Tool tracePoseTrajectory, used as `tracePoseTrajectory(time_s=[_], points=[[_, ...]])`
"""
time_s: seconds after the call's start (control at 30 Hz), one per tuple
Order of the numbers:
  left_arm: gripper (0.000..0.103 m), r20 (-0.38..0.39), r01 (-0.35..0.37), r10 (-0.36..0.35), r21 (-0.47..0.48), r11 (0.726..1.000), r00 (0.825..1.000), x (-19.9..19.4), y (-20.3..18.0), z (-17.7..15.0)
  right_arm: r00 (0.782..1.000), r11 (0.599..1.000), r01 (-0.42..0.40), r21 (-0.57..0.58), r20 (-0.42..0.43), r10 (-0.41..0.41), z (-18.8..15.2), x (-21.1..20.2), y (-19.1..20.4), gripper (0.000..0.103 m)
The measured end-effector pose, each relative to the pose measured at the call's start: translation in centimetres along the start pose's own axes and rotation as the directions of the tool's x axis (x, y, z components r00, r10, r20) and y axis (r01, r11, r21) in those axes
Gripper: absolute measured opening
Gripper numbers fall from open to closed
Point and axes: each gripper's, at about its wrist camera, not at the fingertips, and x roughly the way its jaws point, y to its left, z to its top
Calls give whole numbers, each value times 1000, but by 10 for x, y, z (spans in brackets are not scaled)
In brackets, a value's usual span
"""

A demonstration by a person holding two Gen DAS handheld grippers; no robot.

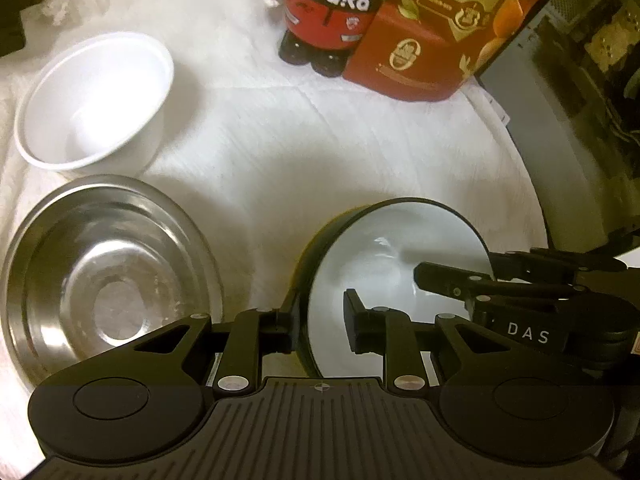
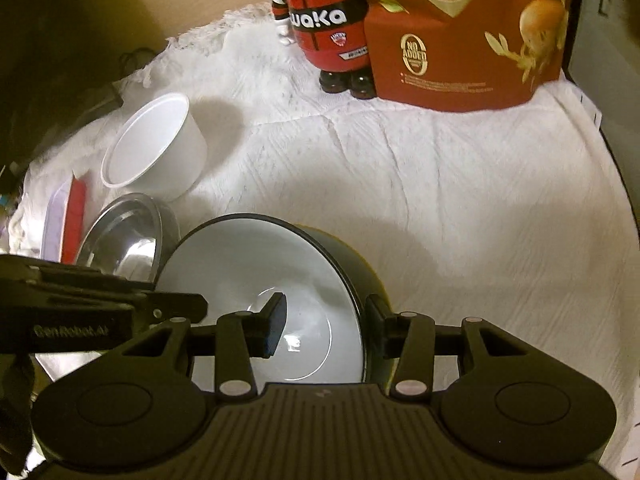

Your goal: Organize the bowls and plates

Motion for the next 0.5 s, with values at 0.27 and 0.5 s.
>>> tracePoseTrajectory(time_s=[0.27,0.5], points=[[23,26,29,-28,-16,999,999,-11,1,-1,997,998,26,-62,76,-22,3,-16,4,45],[22,43,46,-44,-36,998,998,-17,5,-5,990,993,35,-112,138,-20,1,-24,14,45]])
